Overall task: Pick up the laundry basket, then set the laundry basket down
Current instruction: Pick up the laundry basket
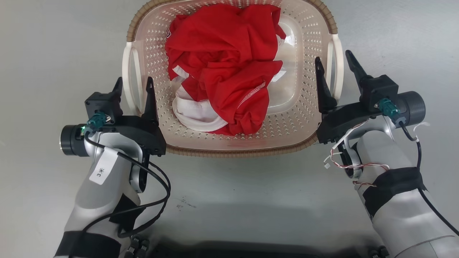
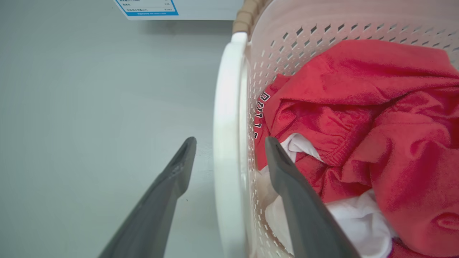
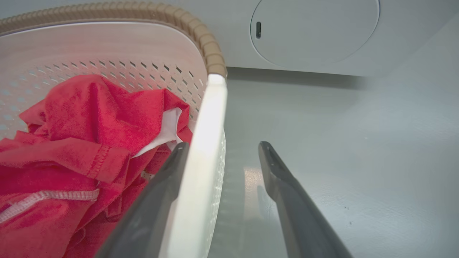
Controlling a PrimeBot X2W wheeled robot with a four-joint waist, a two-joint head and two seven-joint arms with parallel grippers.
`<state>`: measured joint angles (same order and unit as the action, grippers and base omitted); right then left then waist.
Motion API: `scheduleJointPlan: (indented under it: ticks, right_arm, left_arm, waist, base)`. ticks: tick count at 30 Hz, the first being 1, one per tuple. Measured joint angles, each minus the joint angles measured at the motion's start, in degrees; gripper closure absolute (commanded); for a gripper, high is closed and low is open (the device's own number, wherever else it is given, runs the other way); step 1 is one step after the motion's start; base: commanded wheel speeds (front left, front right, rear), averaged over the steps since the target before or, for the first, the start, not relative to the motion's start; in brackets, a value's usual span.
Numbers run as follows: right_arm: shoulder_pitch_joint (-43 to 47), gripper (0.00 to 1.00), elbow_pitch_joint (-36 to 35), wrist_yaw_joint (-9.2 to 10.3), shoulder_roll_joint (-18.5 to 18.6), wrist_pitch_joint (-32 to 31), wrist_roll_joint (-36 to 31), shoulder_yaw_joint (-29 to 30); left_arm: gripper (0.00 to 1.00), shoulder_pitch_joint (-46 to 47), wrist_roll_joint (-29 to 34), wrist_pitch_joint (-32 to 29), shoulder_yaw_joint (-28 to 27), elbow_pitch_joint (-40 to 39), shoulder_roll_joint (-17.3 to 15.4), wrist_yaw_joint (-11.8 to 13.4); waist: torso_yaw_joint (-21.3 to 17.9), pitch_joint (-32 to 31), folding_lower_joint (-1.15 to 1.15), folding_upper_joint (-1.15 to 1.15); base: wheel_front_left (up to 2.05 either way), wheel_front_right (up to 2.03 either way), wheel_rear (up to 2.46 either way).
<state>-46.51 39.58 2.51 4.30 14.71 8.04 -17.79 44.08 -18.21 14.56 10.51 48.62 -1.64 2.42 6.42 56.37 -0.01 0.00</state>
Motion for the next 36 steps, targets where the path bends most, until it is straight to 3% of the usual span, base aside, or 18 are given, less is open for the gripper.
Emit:
scheduleJointPlan:
  ticks: [5,14,18,21,22,23,26,27,28,29,31,32,36]
  right_arm:
    - [-0.31,0.00,1.93,0.12,0.00,0.00,1.61,-1.86]
    - [-2.19,0.00,5.26,2.13,-0.02,0.00,6.46,-6.28]
    - [-2.26,0.12,6.21,3.03,-0.02,0.00,7.87,-7.68]
    - [-2.30,0.27,7.14,3.49,-0.02,0.00,9.31,-8.64]
    - [-2.34,0.30,7.30,3.55,-0.02,0.00,9.82,-8.93]
    - [-2.38,0.35,7.37,3.60,-0.02,0.00,10.20,-9.21]
    - [-2.69,0.50,7.67,3.90,-0.03,0.00,11.11,-10.14]
    - [-2.95,0.50,7.91,4.11,-0.03,0.00,11.36,-10.32]
    - [-3.31,0.52,8.24,4.12,0.11,0.00,11.68,-10.42]
    - [-3.52,0.56,8.43,4.13,0.22,0.00,12.07,-10.54]
    - [-3.53,0.75,8.79,4.61,0.24,0.00,13.26,-10.84]
    - [-3.53,0.99,8.88,4.75,0.21,0.00,13.76,-10.90]
    - [-3.94,1.00,9.44,5.11,0.20,0.00,15.21,-11.35]
  left_arm:
    - [0.00,1.56,-1.27,0.00,1.69,1.83,0.10,-0.91]
    - [0.00,3.35,-3.78,0.00,4.98,6.30,0.11,-1.46]
    - [0.00,4.11,-3.94,-0.01,5.70,7.78,0.13,-1.98]
    - [0.02,4.44,-4.42,-0.01,6.53,8.92,0.11,-2.48]
    - [0.20,4.81,-4.78,-0.02,6.78,9.27,0.13,-2.49]
    - [0.50,5.13,-5.28,-0.03,6.99,9.51,0.13,-2.52]
    - [0.75,5.56,-5.44,-0.09,8.06,10.31,0.11,-2.92]
    - [0.75,5.74,-5.44,-0.11,8.43,10.57,-0.02,-2.98]
    - [1.00,5.98,-5.44,-0.12,8.62,10.84,-0.15,-3.01]
    - [1.00,6.15,-5.49,-0.18,8.75,11.10,-0.20,-3.42]
    - [1.00,6.42,-5.53,-0.19,9.18,11.63,-0.20,-3.47]
    - [1.00,6.48,-5.57,-0.33,9.59,11.84,-0.16,-3.49]
    - [1.00,6.65,-6.44,-0.33,10.73,12.29,-0.16,-3.52]
  waist:
    - [0.01,0.16,0.00,0.00]
    - [0.43,-0.13,0.00,0.00]
    - [0.49,-0.36,0.00,0.00]
    - [0.49,-0.50,0.00,0.00]
    - [0.48,-0.55,0.00,0.00]
    - [0.46,-0.60,0.00,0.00]
    - [0.37,-0.75,0.00,0.00]
    - [0.34,-0.80,0.00,0.00]
    - [0.30,-0.84,0.00,0.00]
    - [0.26,-0.88,0.00,0.00]
    - [0.17,-0.96,0.00,0.00]
    - [0.14,-1.00,0.00,0.00]
    - [-0.03,-1.24,0.00,0.00]
  base:
    - [0.00,0.00,0.00]
    - [0.00,0.00,0.00]
    - [0.00,0.00,0.00]
    - [0.00,0.00,0.00]
    - [0.00,0.00,0.00]
    - [0.00,0.00,0.00]
    - [0.00,0.00,0.00]
    - [0.00,0.00,0.00]
    - [0.00,0.00,0.00]
    - [0.00,0.00,0.00]
    - [0.00,0.00,0.00]
    - [0.00,0.00,0.00]
    - [0.00,0.00,0.00]
